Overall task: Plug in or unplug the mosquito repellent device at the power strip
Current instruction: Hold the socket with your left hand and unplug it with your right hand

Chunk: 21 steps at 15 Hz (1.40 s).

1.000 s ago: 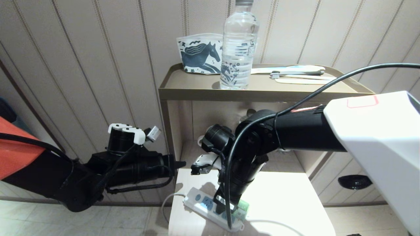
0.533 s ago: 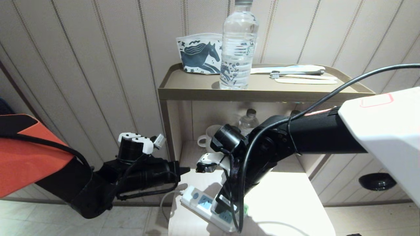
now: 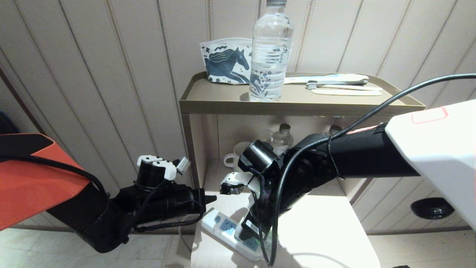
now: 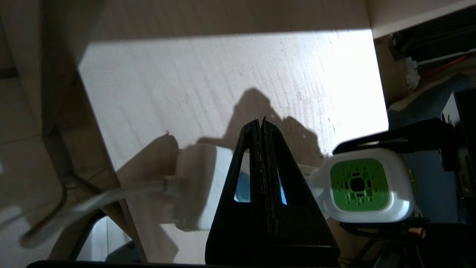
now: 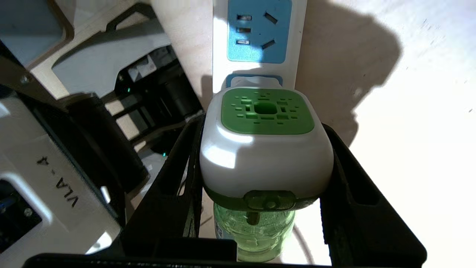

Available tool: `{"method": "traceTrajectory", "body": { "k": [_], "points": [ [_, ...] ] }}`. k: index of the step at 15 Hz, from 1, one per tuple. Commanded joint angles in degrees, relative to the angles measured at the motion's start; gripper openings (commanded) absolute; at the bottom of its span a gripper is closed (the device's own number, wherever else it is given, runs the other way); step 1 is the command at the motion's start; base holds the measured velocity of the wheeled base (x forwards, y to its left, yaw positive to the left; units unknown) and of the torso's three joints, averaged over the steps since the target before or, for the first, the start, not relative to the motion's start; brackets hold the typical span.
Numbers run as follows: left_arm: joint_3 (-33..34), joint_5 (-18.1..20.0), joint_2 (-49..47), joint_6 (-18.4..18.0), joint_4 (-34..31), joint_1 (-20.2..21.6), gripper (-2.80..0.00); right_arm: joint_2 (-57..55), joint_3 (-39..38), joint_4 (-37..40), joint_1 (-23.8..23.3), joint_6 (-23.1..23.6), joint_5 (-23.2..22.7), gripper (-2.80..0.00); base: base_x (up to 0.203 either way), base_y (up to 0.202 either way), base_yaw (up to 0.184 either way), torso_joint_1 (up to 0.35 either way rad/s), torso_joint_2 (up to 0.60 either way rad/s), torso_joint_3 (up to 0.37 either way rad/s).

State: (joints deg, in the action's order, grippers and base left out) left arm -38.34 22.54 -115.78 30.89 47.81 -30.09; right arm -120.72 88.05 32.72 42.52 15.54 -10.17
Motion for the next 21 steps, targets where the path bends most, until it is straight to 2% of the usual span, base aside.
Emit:
{"method": "traceTrajectory", "body": {
  "k": [1,7,11,13,18,21],
  "points": [
    [1.2,0.1,-0.2,0.0,0.3,-0.7,-2.80,-0.5,-1.2,-0.7,0.1,0.1,-0.8,-2.80,0.000,0.000,0.000,0.000,0.00,0.000],
    [5.1,-0.3,0.5,-1.2,1.0,-1.1,-2.80,-0.6,-1.6,-3.6,0.1,0.1,-1.0,-2.80,0.000,0.000,0.000,0.000,0.00,0.000],
    [12.2,-0.4,-0.2,-6.5,7.1,-1.9,-2.80,-0.8,-1.2,-4.4,0.1,0.1,-0.9,-2.80,0.000,0.000,0.000,0.000,0.00,0.000],
    [12.2,-0.9,-0.7,-6.6,7.6,-2.2,-2.80,-1.2,-1.1,-4.7,0.1,0.1,-0.9,-2.80,0.000,0.000,0.000,0.000,0.00,0.000],
    [9.1,-4.8,-3.9,-6.5,9.1,-2.3,-2.80,-1.3,-1.6,-4.7,0.2,0.2,-1.0,-2.80,0.000,0.000,0.000,0.000,0.00,0.000],
    [8.5,-5.1,-4.1,-6.5,9.1,-2.3,-2.80,-1.8,-2.0,-4.7,0.4,0.2,-1.1,-2.80,0.000,0.000,0.000,0.000,0.00,0.000]
  ]
}}
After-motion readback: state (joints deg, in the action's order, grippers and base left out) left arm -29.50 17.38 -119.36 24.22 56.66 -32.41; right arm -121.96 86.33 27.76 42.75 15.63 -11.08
